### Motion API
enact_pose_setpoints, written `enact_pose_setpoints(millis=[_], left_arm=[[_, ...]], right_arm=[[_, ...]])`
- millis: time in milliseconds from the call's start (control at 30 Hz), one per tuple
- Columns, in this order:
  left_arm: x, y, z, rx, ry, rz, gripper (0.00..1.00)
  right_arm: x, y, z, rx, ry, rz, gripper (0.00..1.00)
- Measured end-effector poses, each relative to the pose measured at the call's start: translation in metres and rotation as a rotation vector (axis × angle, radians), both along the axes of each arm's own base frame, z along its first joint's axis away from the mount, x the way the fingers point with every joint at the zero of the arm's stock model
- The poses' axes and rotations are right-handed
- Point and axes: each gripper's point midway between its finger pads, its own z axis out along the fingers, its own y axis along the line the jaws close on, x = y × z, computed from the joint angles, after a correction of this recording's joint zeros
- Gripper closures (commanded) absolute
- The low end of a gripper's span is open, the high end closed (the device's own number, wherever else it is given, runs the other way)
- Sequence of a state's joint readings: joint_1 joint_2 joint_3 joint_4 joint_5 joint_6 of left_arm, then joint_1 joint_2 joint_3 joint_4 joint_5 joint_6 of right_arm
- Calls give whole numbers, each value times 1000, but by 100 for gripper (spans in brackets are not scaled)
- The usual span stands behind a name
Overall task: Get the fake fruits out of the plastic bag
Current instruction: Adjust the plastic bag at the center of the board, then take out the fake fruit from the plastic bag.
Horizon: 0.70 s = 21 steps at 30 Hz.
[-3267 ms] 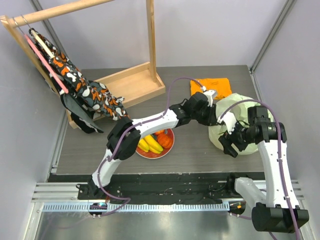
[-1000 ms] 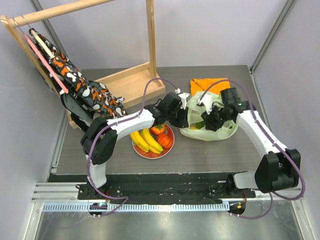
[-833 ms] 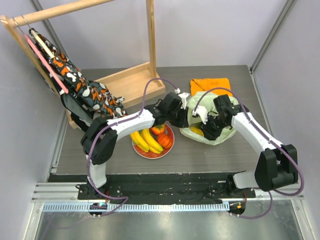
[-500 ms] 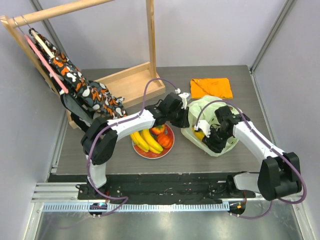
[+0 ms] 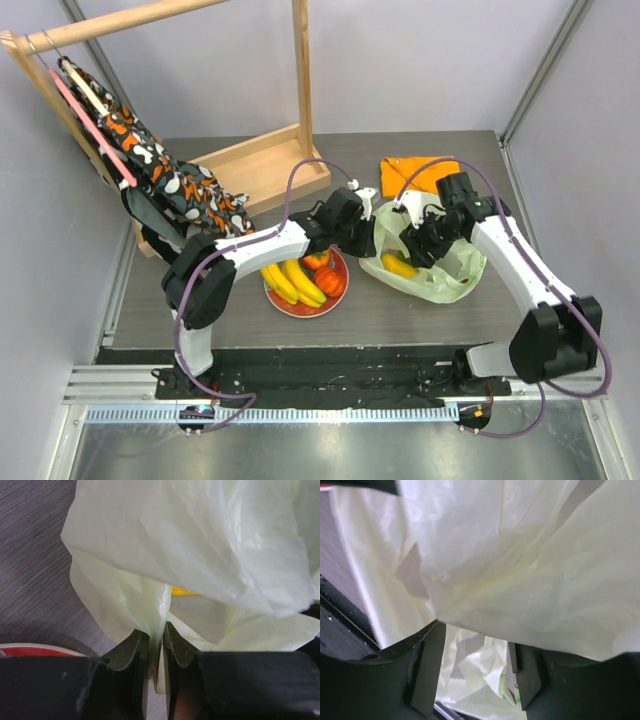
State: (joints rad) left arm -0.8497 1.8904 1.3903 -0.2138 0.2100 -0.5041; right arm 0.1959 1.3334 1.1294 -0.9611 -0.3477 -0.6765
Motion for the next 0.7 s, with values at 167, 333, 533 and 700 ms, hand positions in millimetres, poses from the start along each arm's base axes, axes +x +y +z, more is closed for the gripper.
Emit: enact_pose_setpoints(millis=[167, 333, 533, 700], left_arm=[[0, 0, 1, 2, -9, -8, 80], [0, 0, 1, -1, -12, -12, 80], [0, -3, 3, -14, -15, -19, 80], [0, -4, 4, -20, -16, -24, 80]], right_arm=[[16, -2, -36, -29, 110, -116, 36], [31, -6, -52, -64, 136, -212, 33], [61, -6, -55, -71, 99, -276, 28], [76, -7, -72, -92, 107, -305, 11]])
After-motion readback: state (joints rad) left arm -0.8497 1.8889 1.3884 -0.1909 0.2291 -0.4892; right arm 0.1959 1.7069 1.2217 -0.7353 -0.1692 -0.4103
